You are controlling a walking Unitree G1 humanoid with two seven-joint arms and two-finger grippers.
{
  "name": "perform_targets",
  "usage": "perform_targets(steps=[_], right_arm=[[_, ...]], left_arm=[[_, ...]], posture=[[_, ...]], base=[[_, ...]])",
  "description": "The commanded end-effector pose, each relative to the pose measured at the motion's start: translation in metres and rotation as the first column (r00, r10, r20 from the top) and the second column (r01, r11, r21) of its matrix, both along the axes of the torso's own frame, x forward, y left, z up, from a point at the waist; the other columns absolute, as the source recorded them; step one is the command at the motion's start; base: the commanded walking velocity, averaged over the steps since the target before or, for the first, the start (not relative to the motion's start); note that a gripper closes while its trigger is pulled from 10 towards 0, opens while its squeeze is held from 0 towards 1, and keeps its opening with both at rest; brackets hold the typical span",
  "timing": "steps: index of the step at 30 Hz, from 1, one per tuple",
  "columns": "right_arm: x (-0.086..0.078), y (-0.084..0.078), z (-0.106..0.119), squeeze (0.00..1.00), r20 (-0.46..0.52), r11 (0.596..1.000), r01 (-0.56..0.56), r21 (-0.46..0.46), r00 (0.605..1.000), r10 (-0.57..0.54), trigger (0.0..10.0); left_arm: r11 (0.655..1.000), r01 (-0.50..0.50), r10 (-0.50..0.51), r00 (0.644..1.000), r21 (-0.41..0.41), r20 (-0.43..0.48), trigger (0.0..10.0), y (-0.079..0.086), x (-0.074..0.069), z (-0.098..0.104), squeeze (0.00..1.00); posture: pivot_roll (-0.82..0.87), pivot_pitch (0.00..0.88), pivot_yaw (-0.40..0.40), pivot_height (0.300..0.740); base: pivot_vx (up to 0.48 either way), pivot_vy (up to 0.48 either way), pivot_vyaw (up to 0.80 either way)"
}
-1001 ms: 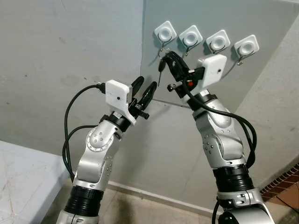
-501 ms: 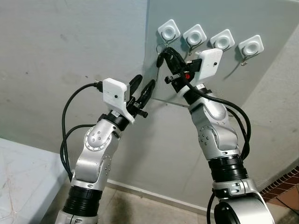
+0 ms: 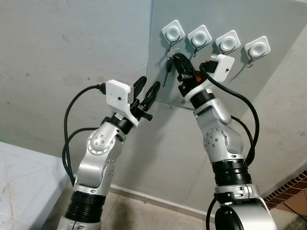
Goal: Hang keys on a hook
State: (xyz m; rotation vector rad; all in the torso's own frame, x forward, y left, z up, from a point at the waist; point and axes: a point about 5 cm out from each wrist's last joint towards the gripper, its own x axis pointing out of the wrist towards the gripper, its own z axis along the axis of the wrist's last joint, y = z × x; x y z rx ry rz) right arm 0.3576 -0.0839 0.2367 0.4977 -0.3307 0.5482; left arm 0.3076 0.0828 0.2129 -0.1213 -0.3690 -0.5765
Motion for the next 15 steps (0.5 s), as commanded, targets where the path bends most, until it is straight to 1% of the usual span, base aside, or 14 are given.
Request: perform_targets(steps=[1, 2, 3, 7, 13, 14, 15], right_arm=[[-0.002, -0.003, -0.001, 0.0, 0.001, 1.0, -0.003, -0.007, 1.0, 0.003, 10.0], [-0.002, -0.003, -0.002, 0.0, -0.003, 1.0, -0.012, -0.004, 1.0, 0.012, 10.0], [-0.003, -0.003, -0.003, 1.0, -0.002, 1.0, -0.025, 0.006, 1.0, 0.025, 10.0], [-0.007, -0.004, -0.006, 1.0, 0.0, 0.999, -0.043, 0.014, 0.999, 0.043, 10.0], [-0.014, -0.005, -0.019, 1.0, -0.018, 0.999, -0.052, -0.007, 0.999, 0.052, 10.0], [-0.017, -0.005, -0.024, 1.0, -0.027, 0.999, -0.049, -0.013, 0.998, 0.049, 10.0], [-0.017, -0.005, -0.024, 1.0, -0.027, 0.999, -0.049, -0.013, 0.998, 0.049, 10.0]], left_arm=[[1.0, 0.001, -0.001, 1.0, -0.008, 0.014, 10.0, 0.0, -0.001, 0.006, 0.0], [1.0, 0.001, -0.001, 1.0, -0.009, 0.014, 10.0, 0.0, -0.001, 0.006, 0.0], [1.0, 0.002, -0.001, 1.0, -0.009, 0.012, 10.0, 0.0, -0.001, 0.006, 0.0], [1.0, -0.005, 0.005, 1.0, -0.005, 0.005, 10.0, 0.0, -0.001, 0.004, 0.0], [1.0, -0.023, 0.023, 1.0, 0.003, -0.017, 10.0, 0.001, 0.0, -0.002, 0.0], [0.999, -0.032, 0.032, 0.999, 0.003, -0.033, 10.0, 0.002, 0.001, -0.005, 0.0], [0.999, -0.032, 0.032, 0.999, 0.003, -0.033, 10.0, 0.002, 0.001, -0.005, 0.0]], posture=[[0.12, 0.0, -0.073, 0.736], [0.12, 0.0, -0.073, 0.736], [0.12, 0.0, -0.073, 0.736], [0.13, 0.0, -0.072, 0.736], [0.13, 0.0, -0.071, 0.736], [0.13, 0.0, -0.07, 0.736], [0.13, 0.0, -0.07, 0.736]], base=[[0.0, 0.0, 0.0], [0.0, 0.0, 0.0], [0.0, 0.0, 0.0], [0.0, 0.0, 0.0], [0.0, 0.0, 0.0], [0.0, 0.0, 0.0], [0.0, 0.0, 0.0]])
